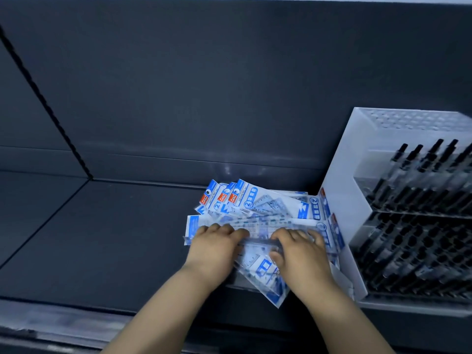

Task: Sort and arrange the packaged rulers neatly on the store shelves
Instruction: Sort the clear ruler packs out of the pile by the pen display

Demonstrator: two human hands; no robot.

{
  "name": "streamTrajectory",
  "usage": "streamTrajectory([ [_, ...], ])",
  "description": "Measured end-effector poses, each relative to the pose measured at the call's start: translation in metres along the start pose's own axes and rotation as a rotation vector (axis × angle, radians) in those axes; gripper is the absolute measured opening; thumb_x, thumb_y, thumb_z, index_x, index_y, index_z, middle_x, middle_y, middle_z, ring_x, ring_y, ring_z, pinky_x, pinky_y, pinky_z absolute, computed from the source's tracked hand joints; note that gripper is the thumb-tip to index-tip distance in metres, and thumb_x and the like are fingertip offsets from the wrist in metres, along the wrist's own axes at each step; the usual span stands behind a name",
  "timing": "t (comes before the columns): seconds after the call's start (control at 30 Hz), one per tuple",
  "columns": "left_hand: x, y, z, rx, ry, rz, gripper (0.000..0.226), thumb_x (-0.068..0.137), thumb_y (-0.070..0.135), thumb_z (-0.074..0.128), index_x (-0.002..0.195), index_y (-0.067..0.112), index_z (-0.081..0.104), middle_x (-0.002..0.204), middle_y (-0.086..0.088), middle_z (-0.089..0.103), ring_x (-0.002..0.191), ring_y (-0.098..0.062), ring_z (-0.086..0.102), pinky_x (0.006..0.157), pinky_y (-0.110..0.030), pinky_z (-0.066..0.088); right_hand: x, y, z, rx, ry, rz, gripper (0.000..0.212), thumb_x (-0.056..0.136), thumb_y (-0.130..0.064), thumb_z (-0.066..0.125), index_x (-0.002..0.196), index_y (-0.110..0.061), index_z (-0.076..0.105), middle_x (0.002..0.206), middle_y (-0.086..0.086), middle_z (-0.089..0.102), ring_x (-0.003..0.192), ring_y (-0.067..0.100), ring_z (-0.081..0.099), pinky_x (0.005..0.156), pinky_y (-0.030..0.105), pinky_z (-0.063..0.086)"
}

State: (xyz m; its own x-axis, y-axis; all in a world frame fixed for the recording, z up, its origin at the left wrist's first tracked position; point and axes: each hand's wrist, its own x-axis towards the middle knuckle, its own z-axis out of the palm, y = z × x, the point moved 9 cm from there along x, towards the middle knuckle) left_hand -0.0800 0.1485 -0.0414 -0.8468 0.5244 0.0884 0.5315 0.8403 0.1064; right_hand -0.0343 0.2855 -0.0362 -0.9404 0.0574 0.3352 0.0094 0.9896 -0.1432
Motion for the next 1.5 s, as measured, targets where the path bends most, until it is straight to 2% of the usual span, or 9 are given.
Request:
streamTrajectory([
  [0.23, -0.008, -0.013, -0.056, -0.078, 0.178, 0.033, 0.031, 0.081, 0.030, 0.069, 0.112, 0.033, 0.066, 0.102, 0.011, 0.070, 0.099, -0.020, 0.063, 0.086, -0.036, 0.040, 0.005, -0.012, -0.039, 0.153, 0.135, -0.100, 0.021, 0.066, -0.029, 0.076, 0.086, -0.025, 0.070, 0.069, -0.010, 0.069, 0.062, 0.017, 0.066, 0.065, 0.034, 0.048],
  [0.37, -0.011, -0.023, -0.044, -0.058, 0.017, -0.025, 0.042, 0.095, 0.042, 0.047, 0.136, 0.040, 0.042, 0.133, 0.016, 0.051, 0.128, -0.012, 0.041, 0.104, -0.029, 0.023, 0.010, -0.020, -0.031, 0.164, -0.114, -0.106, 0.031, 0.083, -0.019, 0.069, 0.111, -0.030, 0.066, 0.100, -0.011, 0.071, 0.095, 0.017, 0.065, 0.085, 0.035, 0.038],
  [0.5, -0.018, -0.029, -0.020, -0.060, -0.104, -0.081, 0.048, 0.099, 0.041, 0.038, 0.145, 0.039, 0.027, 0.144, 0.014, 0.038, 0.135, -0.012, 0.032, 0.111, -0.032, 0.019, 0.000, -0.014, -0.002, 0.088, -0.293, -0.059, 0.049, 0.090, -0.012, 0.049, 0.132, -0.038, 0.048, 0.131, -0.015, 0.054, 0.123, 0.012, 0.046, 0.098, 0.031, 0.028],
  [0.7, -0.021, -0.039, -0.004, -0.092, -0.104, -0.208, 0.050, 0.101, 0.041, 0.029, 0.149, 0.034, 0.015, 0.149, 0.007, 0.028, 0.135, -0.022, 0.030, 0.113, -0.042, 0.024, 0.001, -0.009, -0.001, 0.108, -0.255, -0.025, 0.042, 0.092, -0.025, 0.052, 0.133, -0.032, 0.049, 0.130, -0.011, 0.056, 0.119, 0.015, 0.052, 0.098, 0.032, 0.032],
  [0.77, -0.022, -0.041, -0.001, -0.251, -0.088, -0.258, 0.053, 0.100, 0.039, 0.035, 0.149, 0.030, 0.017, 0.149, 0.001, 0.028, 0.132, -0.025, 0.034, 0.110, -0.036, 0.029, 0.002, -0.008, -0.004, 0.124, -0.225, 0.004, 0.043, 0.087, -0.017, 0.057, 0.128, -0.029, 0.055, 0.123, -0.007, 0.061, 0.112, 0.020, 0.058, 0.094, 0.034, 0.035],
  [0.87, -0.023, -0.037, -0.001, -0.415, -0.042, -0.239, 0.059, 0.097, 0.037, 0.046, 0.149, 0.027, 0.022, 0.146, 0.000, 0.030, 0.125, -0.022, 0.042, 0.106, -0.030, 0.035, 0.000, -0.012, 0.000, 0.068, -0.293, -0.008, 0.057, 0.086, -0.010, 0.050, 0.138, -0.034, 0.041, 0.131, -0.011, 0.054, 0.120, 0.015, 0.049, 0.099, 0.032, 0.032],
  [1.13, -0.025, -0.025, 0.011, -0.313, -0.117, -0.222, 0.057, 0.096, 0.025, 0.047, 0.148, 0.028, 0.025, 0.154, -0.005, 0.013, 0.142, -0.024, 0.015, 0.113, -0.030, 0.024, -0.007, -0.031, -0.004, 0.156, -0.404, -0.099, 0.067, 0.083, -0.025, 0.052, 0.144, -0.037, 0.027, 0.142, -0.014, 0.042, 0.129, 0.012, 0.038, 0.107, 0.029, 0.026],
  [1.33, -0.020, -0.030, 0.006, -0.161, -0.085, -0.232, 0.036, 0.095, 0.022, 0.048, 0.130, 0.029, 0.045, 0.128, 0.003, 0.045, 0.121, -0.021, 0.040, 0.094, -0.029, 0.039, -0.008, -0.033, -0.009, 0.209, -0.357, -0.085, 0.063, 0.086, -0.049, 0.053, 0.143, -0.036, 0.029, 0.142, -0.014, 0.040, 0.126, 0.012, 0.043, 0.099, 0.026, 0.035],
  [1.5, -0.022, -0.030, -0.011, -0.019, -0.030, -0.214, 0.031, 0.096, 0.021, 0.044, 0.125, 0.031, 0.044, 0.119, 0.005, 0.052, 0.111, -0.021, 0.048, 0.087, -0.029, 0.037, -0.002, -0.028, -0.021, 0.103, -0.307, -0.061, 0.056, 0.091, -0.020, 0.048, 0.142, -0.036, 0.031, 0.134, -0.009, 0.052, 0.122, 0.016, 0.047, 0.103, 0.031, 0.030],
])
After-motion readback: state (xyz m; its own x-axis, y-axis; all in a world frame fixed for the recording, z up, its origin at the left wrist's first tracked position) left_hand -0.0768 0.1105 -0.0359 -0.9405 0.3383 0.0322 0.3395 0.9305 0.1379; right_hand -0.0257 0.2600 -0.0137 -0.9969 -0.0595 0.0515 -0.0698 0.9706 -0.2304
